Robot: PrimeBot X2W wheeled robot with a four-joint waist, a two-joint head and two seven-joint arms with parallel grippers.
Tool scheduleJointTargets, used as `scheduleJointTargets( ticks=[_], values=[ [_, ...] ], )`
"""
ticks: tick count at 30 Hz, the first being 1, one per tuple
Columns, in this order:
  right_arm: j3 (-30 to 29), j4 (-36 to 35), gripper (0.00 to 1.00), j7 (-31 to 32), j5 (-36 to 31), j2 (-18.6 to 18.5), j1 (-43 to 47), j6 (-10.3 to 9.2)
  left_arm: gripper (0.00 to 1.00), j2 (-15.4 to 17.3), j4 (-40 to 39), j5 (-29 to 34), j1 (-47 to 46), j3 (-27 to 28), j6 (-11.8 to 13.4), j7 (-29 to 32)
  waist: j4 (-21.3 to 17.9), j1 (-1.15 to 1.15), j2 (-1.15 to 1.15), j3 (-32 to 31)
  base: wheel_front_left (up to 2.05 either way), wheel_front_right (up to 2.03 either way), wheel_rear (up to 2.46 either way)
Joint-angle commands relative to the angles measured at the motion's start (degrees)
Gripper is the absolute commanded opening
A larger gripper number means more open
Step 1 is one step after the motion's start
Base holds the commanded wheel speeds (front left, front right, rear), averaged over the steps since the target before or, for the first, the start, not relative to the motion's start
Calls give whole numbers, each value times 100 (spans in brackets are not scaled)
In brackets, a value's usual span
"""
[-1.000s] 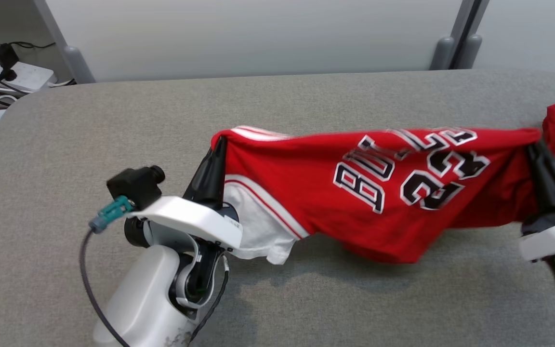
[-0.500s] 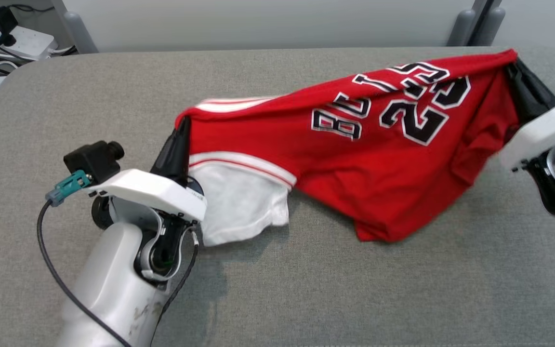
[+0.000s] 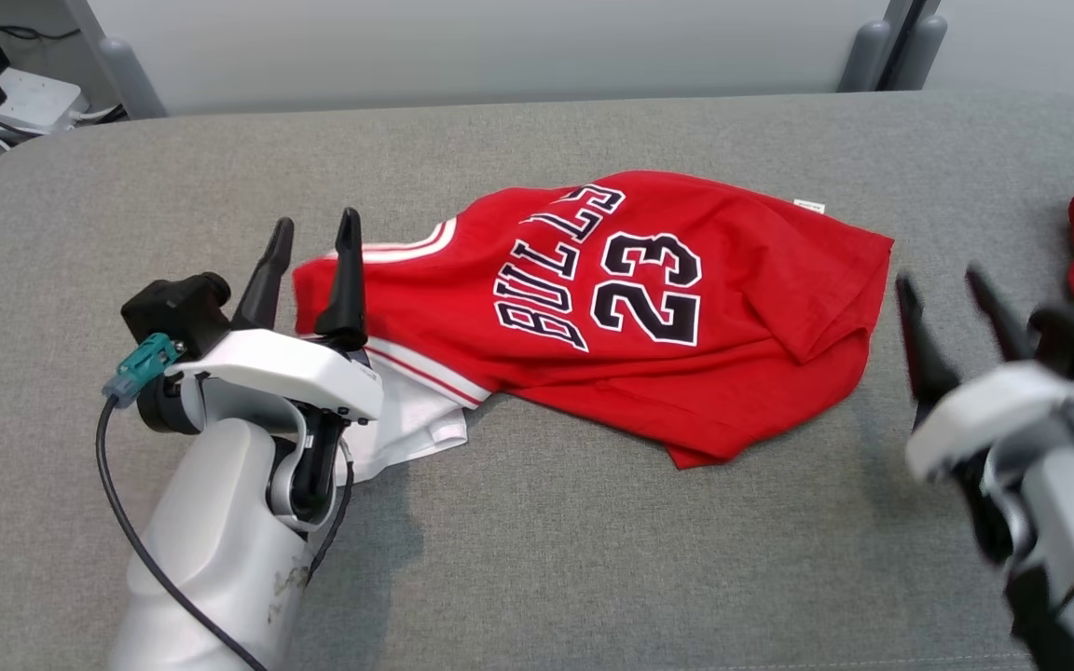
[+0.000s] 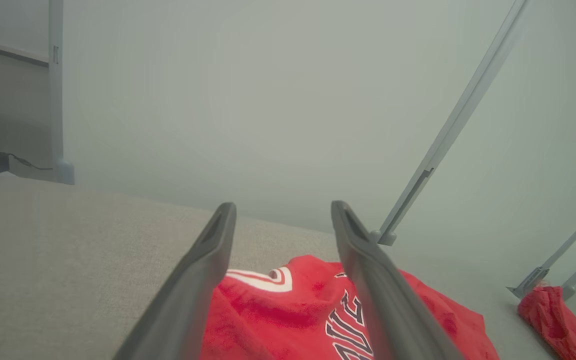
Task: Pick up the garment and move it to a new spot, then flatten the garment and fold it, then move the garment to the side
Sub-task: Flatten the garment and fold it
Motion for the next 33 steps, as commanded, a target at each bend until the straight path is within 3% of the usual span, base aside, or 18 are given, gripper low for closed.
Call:
scheduleJointTargets(
  ticks=[1, 9, 17, 23, 33],
  values=[
    [66, -216, 100, -74, -68, 114, 390, 9, 100, 89, -278, 181, 21, 258, -47, -66, -6, 0, 0, -42, 0, 0, 0],
    [-121, -1256, 100, -75, -97, 480, 2052, 9, 100, 28, -1276, 921, 1194, 583, -86, -67, -95, 0, 0, -202, 0, 0, 0],
    [-152, -1576, 100, -75, -260, 592, 2695, 9, 100, 24, -1468, 830, 2122, 546, 43, -67, -128, 0, 0, -331, 0, 0, 0],
    [-184, -1644, 100, -75, -290, 662, 2732, 9, 100, 23, -917, 1012, 2226, 355, 152, -67, -108, 0, 0, -378, 0, 0, 0],
    [118, -1733, 100, -75, -133, 624, 2610, 9, 100, 23, 601, 1109, 1490, 394, 523, -67, -233, 0, 0, -236, 0, 0, 0]
  ],
)
